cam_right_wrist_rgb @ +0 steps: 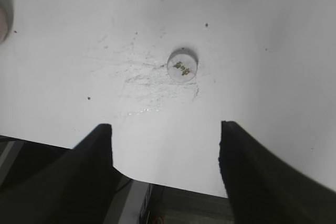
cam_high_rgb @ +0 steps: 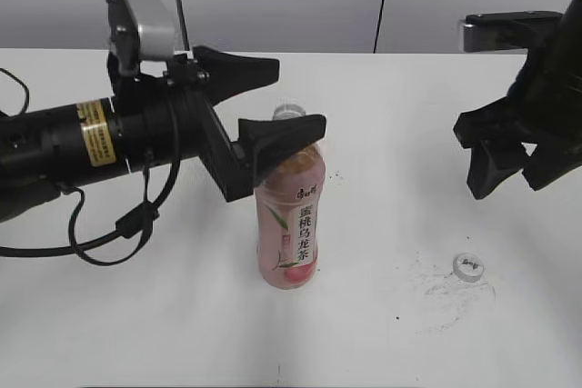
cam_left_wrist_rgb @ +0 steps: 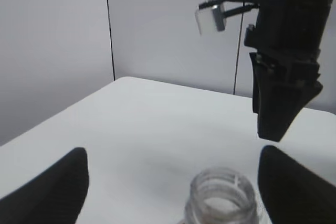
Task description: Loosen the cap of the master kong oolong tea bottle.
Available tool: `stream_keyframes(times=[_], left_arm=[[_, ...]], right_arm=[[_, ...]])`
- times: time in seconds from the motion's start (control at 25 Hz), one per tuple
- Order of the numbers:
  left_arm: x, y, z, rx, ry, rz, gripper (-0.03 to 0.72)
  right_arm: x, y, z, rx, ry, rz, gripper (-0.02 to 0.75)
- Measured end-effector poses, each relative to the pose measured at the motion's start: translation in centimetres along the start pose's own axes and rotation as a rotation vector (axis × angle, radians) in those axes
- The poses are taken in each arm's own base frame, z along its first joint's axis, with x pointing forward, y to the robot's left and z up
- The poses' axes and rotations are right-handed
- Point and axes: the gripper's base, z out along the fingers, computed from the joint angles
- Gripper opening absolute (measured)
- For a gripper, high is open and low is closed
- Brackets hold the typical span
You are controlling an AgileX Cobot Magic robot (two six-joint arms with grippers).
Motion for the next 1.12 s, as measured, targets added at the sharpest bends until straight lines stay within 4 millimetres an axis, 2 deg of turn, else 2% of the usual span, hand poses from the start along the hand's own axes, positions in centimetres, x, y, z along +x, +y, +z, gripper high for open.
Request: stream_keyframes(times=[0.28,0.68,0.96,1.12], left_arm=[[-3.0,0.0,-1.3,-0.092,0.053,0.037,0.585],[-7.1,0.0,-4.9,-0.334,0.197,0.054,0.585],[-7.8,0.6,-8.6,-0.629,0.399,-0.020,0.585],[-7.4,0.6,-11.2,-0.803,0.568,-0.111,0.585]], right_arm=[[0.4,-0.1,-0.3,0.018,0.027,-0.002,0.481],[1.7,-0.4,-3.5,0.063,-0.066,0.016,0.481],[3.1,-0.5,-5.4,0.081,-0.066,0.021,0.481],[4.3,-0.8,-7.4,0.120,-0.138,0.033,0.481]])
